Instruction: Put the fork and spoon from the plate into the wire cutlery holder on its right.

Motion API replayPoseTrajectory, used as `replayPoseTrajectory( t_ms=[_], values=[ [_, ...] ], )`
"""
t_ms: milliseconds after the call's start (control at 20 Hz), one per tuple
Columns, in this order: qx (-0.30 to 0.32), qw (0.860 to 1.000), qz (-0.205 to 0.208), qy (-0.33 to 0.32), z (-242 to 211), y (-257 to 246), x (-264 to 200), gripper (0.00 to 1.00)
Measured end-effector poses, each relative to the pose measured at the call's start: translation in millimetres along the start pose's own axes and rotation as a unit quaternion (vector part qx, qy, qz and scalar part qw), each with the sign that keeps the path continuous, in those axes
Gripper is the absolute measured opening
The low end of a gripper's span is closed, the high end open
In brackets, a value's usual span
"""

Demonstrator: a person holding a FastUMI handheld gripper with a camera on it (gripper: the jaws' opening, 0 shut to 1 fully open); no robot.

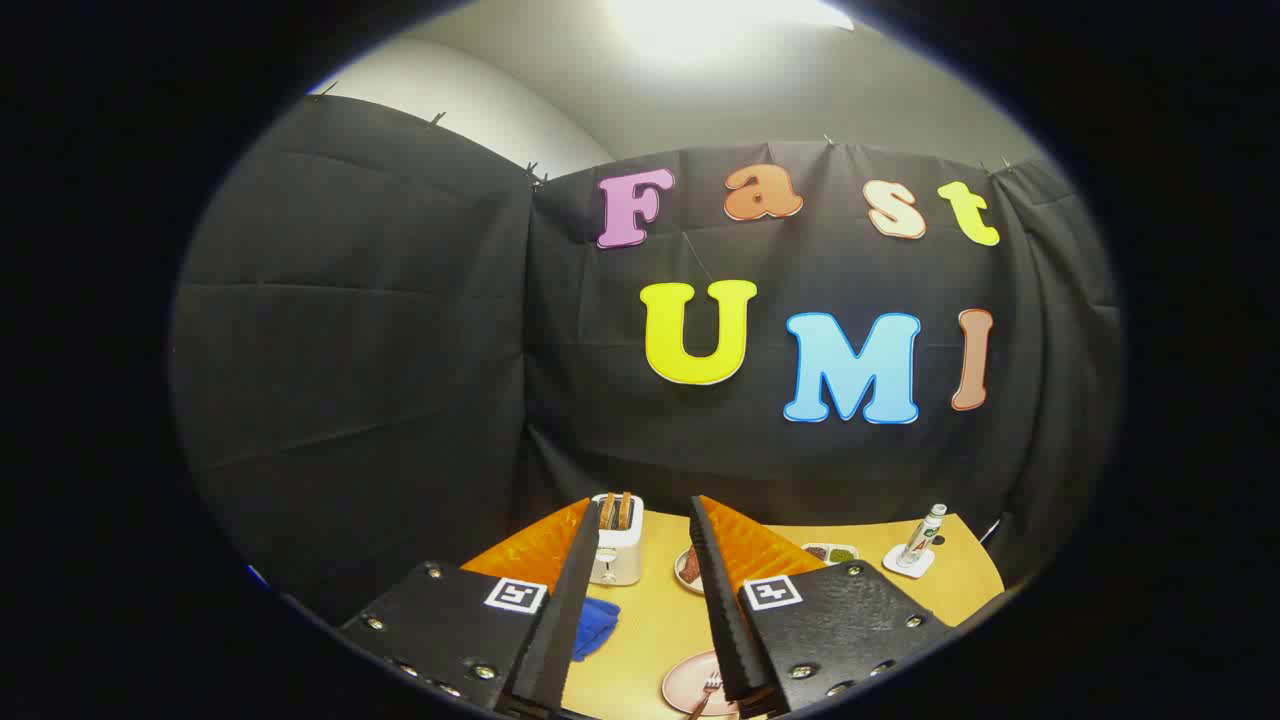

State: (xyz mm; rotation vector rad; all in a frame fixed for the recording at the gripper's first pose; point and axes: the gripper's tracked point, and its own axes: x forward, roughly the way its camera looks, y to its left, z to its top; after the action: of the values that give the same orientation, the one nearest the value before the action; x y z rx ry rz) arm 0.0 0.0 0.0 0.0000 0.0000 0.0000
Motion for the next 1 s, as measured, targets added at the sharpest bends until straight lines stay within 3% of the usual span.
replayPoseTrajectory(
  t_ms=[1000],
  values=[
    [0.018, 0.997, -0.044, 0.054, -35, -20, 5, 0.57]
  ],
)
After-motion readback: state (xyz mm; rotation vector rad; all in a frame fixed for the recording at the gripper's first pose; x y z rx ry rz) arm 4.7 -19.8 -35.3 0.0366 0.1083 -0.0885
